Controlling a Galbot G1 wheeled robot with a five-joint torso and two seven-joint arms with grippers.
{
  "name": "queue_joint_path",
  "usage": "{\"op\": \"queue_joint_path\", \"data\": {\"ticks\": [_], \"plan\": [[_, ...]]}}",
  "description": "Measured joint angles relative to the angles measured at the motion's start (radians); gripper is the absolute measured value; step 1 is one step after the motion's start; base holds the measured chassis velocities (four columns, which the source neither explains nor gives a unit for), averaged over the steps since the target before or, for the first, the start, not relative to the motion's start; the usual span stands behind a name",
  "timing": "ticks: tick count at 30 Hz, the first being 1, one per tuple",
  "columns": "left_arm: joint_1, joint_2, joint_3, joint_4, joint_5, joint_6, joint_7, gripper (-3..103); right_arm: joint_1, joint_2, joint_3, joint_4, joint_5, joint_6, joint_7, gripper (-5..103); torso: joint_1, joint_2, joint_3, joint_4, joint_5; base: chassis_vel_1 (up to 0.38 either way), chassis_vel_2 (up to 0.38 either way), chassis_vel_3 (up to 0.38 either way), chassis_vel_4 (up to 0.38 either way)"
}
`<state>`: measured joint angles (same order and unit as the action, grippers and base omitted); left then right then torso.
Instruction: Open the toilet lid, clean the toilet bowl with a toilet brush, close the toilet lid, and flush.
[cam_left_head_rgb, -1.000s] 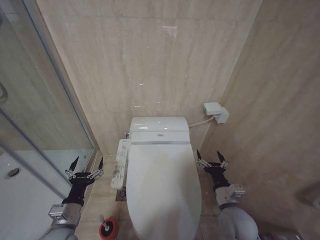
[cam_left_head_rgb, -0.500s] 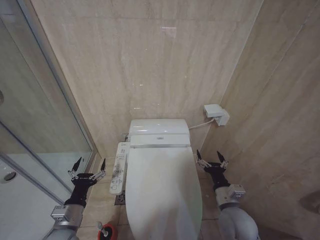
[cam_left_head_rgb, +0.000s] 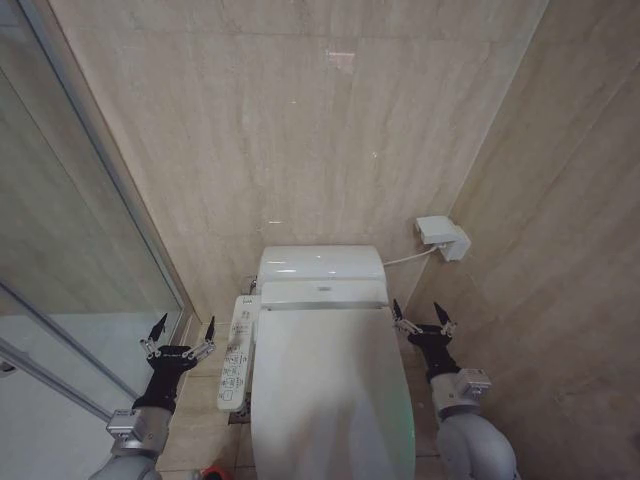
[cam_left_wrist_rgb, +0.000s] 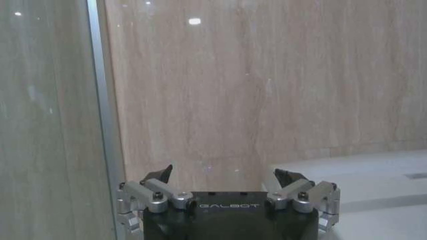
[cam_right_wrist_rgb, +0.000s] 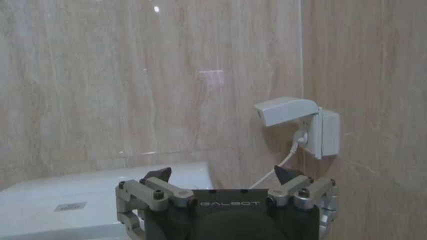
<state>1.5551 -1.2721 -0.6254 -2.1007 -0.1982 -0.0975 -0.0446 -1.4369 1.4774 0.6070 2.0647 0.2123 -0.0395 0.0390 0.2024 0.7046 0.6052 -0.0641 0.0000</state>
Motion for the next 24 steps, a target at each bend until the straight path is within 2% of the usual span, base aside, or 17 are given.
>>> {"op": "queue_joint_path", "data": {"ticks": [24], "plan": [[-0.036, 0.002, 0.006, 0.035, 0.003, -0.005, 0.013, 100, 0.0, 0.0, 0.0, 0.0, 0.0, 0.0, 0.0, 100, 0.0, 0.0, 0.0, 0.0001, 0.0, -0.023, 0.02, 0.025, -0.024]]}}
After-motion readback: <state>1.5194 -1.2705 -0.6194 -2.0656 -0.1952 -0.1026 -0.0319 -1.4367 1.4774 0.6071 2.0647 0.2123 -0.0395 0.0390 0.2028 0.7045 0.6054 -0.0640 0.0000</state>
